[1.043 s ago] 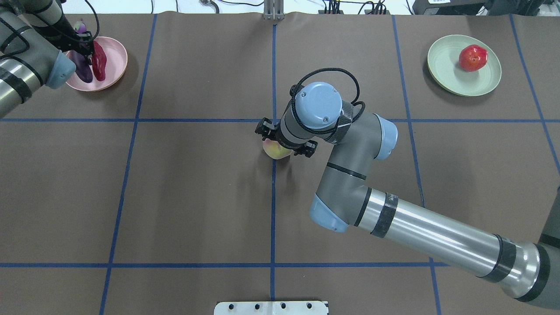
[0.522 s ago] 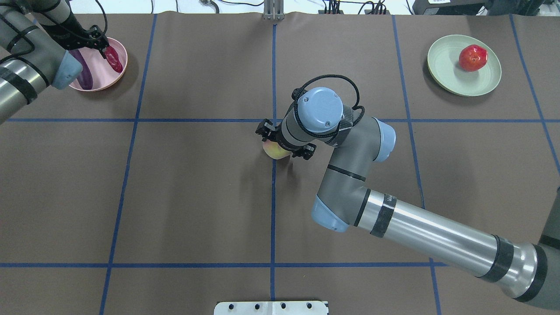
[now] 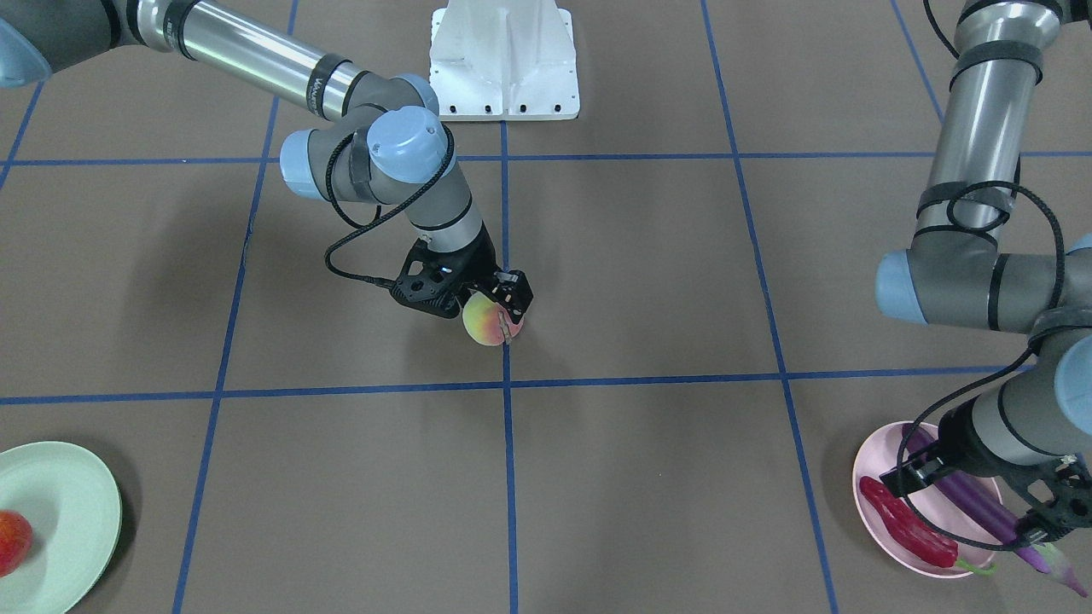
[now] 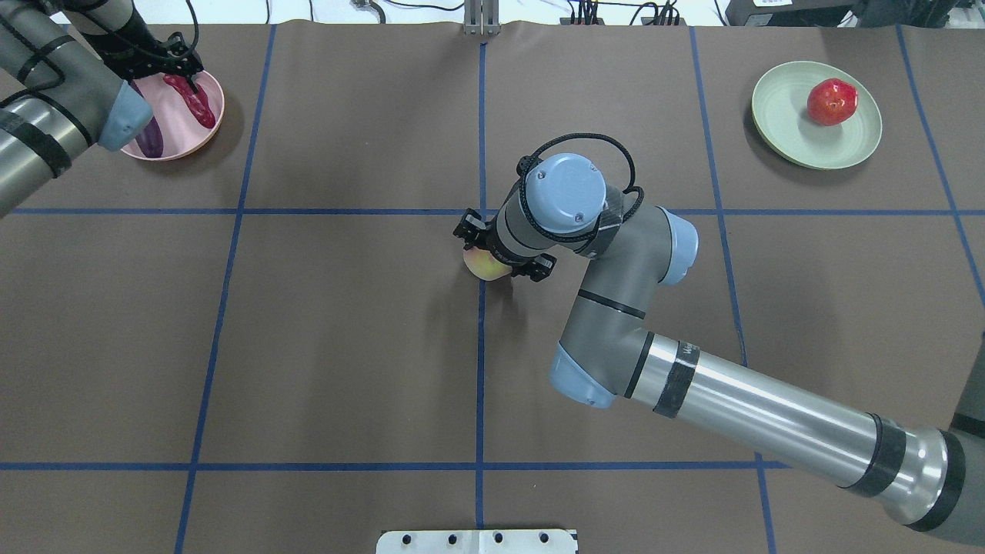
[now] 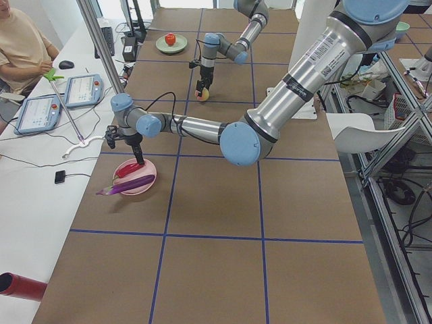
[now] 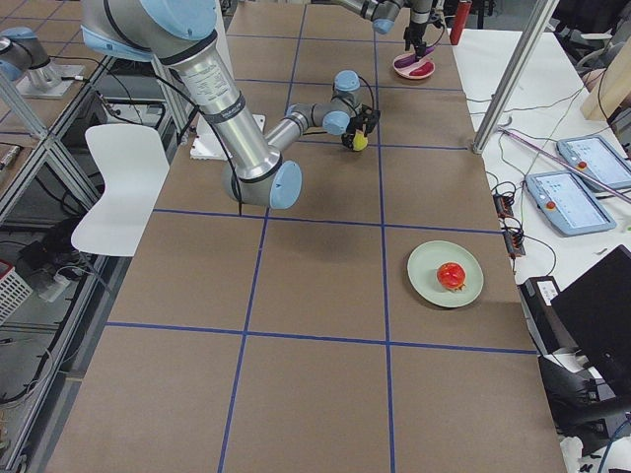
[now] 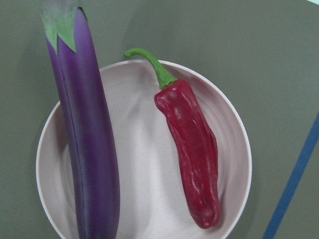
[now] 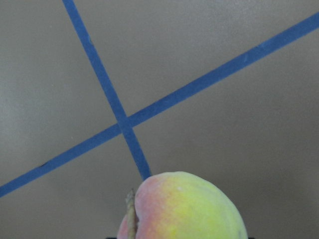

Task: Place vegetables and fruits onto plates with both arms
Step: 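Carry the peach to the green plate with the right gripper and release it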

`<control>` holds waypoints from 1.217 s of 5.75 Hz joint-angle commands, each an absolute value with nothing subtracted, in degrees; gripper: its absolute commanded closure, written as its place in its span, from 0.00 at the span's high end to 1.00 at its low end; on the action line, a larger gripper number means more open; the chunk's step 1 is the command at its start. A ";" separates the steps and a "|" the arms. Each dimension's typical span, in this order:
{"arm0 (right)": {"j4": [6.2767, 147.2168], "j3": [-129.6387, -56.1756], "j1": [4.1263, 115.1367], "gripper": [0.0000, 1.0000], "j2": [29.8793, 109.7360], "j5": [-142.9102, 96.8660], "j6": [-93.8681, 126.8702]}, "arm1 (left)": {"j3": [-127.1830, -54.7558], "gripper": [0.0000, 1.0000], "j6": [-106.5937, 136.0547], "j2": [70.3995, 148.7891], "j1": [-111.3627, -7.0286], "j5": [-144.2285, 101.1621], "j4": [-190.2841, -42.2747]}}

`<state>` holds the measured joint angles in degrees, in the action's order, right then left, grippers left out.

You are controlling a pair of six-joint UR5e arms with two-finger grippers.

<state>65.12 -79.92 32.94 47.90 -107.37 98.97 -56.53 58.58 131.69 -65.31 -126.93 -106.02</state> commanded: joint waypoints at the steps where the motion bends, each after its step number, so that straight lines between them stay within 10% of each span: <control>1: 65.22 -82.17 42.39 0.00 52.18 -116.83 94.00 | -58.17 1.00 58.89 131.22 -65.30 -127.71 -106.08; 7: 66.62 -65.43 65.56 0.00 58.63 -124.90 55.11 | -65.82 1.00 59.41 126.22 -65.13 -127.18 -106.17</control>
